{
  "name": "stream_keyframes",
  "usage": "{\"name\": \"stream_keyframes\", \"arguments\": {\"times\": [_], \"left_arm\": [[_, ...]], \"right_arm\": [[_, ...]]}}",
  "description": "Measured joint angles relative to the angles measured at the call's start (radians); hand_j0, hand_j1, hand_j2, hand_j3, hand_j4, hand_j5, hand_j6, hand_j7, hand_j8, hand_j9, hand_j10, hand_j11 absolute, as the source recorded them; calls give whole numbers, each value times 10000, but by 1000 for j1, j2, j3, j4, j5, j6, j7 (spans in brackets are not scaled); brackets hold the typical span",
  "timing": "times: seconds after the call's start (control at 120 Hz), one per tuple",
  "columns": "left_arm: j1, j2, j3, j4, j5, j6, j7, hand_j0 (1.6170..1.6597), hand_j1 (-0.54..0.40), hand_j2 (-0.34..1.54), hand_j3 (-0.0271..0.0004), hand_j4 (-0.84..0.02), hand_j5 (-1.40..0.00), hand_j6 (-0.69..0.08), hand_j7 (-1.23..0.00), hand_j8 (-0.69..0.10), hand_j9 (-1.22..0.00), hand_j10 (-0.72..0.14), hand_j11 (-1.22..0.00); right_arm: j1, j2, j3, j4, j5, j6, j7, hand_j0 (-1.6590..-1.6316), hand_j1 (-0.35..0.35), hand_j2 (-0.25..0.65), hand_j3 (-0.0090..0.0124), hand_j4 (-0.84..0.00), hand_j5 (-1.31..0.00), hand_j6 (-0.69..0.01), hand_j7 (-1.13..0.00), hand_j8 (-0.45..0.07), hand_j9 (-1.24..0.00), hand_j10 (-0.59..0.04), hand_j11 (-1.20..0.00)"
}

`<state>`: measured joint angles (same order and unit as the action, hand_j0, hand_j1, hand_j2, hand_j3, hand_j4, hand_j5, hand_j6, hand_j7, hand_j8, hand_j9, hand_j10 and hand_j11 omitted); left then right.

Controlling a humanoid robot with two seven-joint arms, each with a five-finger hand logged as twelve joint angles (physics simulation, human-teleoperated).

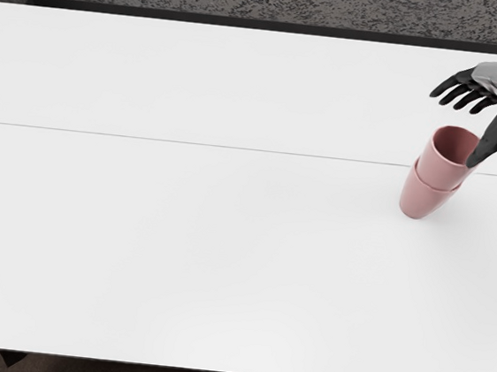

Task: Pick up cup and place in cup with right hand

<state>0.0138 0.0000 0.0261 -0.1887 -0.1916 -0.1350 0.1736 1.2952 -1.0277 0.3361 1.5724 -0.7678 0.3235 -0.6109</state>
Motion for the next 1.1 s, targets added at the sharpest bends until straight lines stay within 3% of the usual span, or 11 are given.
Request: {"name": "stream_keyframes", "arguments": {"times": [0.2, 0.367, 0.533, 0.675, 0.742, 0.883, 1.1], "left_arm": [[0, 0, 0, 0, 0, 0, 0, 16581, 3489, 1, -1, -1, -1, -1, -1, -1, -1, 0, -1], [0, 0, 0, 0, 0, 0, 0, 16581, 3489, 1, -1, -1, -1, -1, -1, -1, -1, 0, -1], [0, 0, 0, 0, 0, 0, 0, 16581, 3490, 0, -1, -1, -1, -1, -1, -1, -1, -1, -1], [0, 0, 0, 0, 0, 0, 0, 16581, 3490, 0, -1, -1, -1, -1, -1, -1, -1, -1, -1], [0, 0, 0, 0, 0, 0, 0, 16581, 3490, 0, -1, -1, -1, -1, -1, -1, -1, -1, -1], [0, 0, -1, 0, 0, 0, 0, 16581, 3490, 0, -1, -1, -1, -1, -1, -1, -1, -1, -1], [11, 0, 2, -1, 0, 0, 1, 16581, 3490, 0, 0, -1, -1, -1, -1, -1, -1, -1, -1]], "right_arm": [[-1, 8, 5, 3, 0, -2, 0, -16579, -983, -293, 0, -2209, -2836, -2197, -2812, -2082, -2828, -2086, -2816], [0, 54, 16, 39, 2, -34, 0, -16580, -2001, -180, 0, -1344, -1687, -1352, -1671, -1292, -1681, -1283, -1675], [-1, 124, 41, 49, 8, -42, 0, -16580, -2591, -112, 0, -835, -1022, -851, -1010, -816, -1018, -802, -1014], [-7, 150, 53, 51, 78, -42, 0, -16580, -2857, -82, 0, -599, -720, -617, -711, -592, -717, -577, -714], [-37, 149, 88, 52, 147, -36, 0, -16580, -2943, -72, 0, -522, -623, -540, -614, -518, -620, -504, -618], [-152, 157, 246, 51, 296, 20, 0, -16581, -3066, -57, 0, -406, -482, -422, -476, -407, -480, -394, -478], [-192, 169, 307, 51, 431, 83, 0, -16581, -3146, -50, 0, -321, -387, -332, -383, -323, -386, -314, -385]]}}
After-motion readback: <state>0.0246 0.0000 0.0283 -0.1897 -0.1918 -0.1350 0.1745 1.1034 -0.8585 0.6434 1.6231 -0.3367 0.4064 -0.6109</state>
